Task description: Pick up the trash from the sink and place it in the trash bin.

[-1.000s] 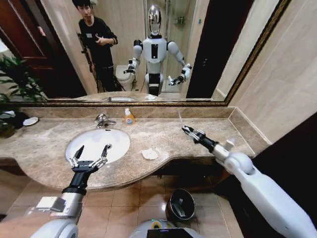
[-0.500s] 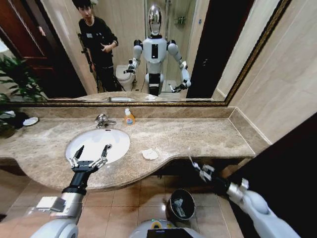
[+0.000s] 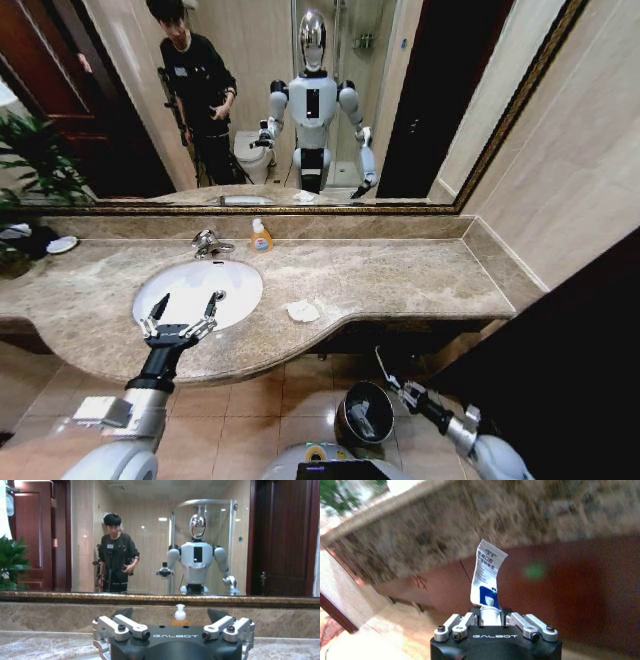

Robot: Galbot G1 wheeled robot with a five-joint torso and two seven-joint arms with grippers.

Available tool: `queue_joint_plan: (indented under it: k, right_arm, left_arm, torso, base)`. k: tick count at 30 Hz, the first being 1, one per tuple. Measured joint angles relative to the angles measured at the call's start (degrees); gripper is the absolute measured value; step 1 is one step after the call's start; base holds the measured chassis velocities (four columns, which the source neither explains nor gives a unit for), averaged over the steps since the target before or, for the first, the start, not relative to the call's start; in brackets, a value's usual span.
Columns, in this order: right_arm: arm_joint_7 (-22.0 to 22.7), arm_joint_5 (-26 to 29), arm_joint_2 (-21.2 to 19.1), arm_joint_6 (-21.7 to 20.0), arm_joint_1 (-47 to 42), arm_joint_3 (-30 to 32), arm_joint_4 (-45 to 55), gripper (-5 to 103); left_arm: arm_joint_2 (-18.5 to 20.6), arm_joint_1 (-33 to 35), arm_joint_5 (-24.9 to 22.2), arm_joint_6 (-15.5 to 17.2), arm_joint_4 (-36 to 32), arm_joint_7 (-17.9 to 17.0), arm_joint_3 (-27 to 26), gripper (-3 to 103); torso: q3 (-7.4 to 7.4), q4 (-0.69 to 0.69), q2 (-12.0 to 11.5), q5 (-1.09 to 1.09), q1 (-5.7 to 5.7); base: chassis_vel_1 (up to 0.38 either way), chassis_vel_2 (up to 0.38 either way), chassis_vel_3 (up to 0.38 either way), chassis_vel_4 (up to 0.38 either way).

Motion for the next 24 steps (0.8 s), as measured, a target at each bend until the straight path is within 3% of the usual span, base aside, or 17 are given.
queue_joint_plan:
  k: [5, 9, 11, 12, 16, 21, 24]
  right_arm:
    - [0.5, -3.23, 0.62, 2.88, 2.66, 0.09, -8.78, 22]
    - [0.85, -5.51, 0.43, 5.97, 4.27, 0.34, -14.18, 32]
    - [1.44, -5.81, 0.22, 6.81, 4.73, 0.41, -15.64, 42]
    - [1.44, -5.81, 0.22, 6.81, 4.73, 0.41, -15.64, 42]
    - [2.22, -6.15, 0.69, 6.73, 4.88, 0.53, -15.39, 64]
    - [3.13, -6.36, 1.05, 6.61, 4.68, 0.61, -14.11, 76]
    - [3.48, -4.55, 1.07, 6.43, 3.26, 1.08, -9.5, 91]
  left_arm:
    - [0.0, 0.0, 0.0, 0.0, 0.0, 0.0, 0.0, 100]
    - [0.0, 0.0, 0.0, 0.0, 0.0, 0.0, 0.0, 100]
    - [0.0, 0.0, 0.0, 0.0, 0.0, 0.0, 0.0, 100]
    - [0.0, 0.0, 0.0, 0.0, 0.0, 0.0, 0.0, 100]
    - [0.0, 0.0, 0.0, 0.0, -0.01, 0.0, 0.0, 100]
    - [0.0, 0.0, 0.0, 0.0, 0.0, 0.0, 0.0, 100]
    - [0.0, 0.0, 0.0, 0.0, 0.0, 0.0, 0.0, 100]
  torso:
    - [0.0, 0.0, 0.0, 0.0, 0.0]
    - [0.0, 0.0, 0.0, 0.0, 0.0]
    - [0.0, 0.0, 0.0, -0.01, 0.0]
    - [0.0, 0.0, 0.0, -0.01, 0.0]
    - [0.0, 0.0, 0.0, 0.0, 0.0]
    - [0.0, 0.0, 0.0, 0.01, 0.0]
    - [0.0, 0.0, 0.0, 0.01, 0.0]
  base:
    - [0.0, 0.0, 0.0, 0.0]
    - [0.0, 0.0, 0.0, 0.0]
    - [0.0, 0.0, 0.0, 0.0]
    - [0.0, 0.0, 0.0, 0.0]
    - [0.0, 0.0, 0.0, 0.0]
    - [0.0, 0.0, 0.0, 0.0]
    - [0.0, 0.0, 0.0, 0.0]
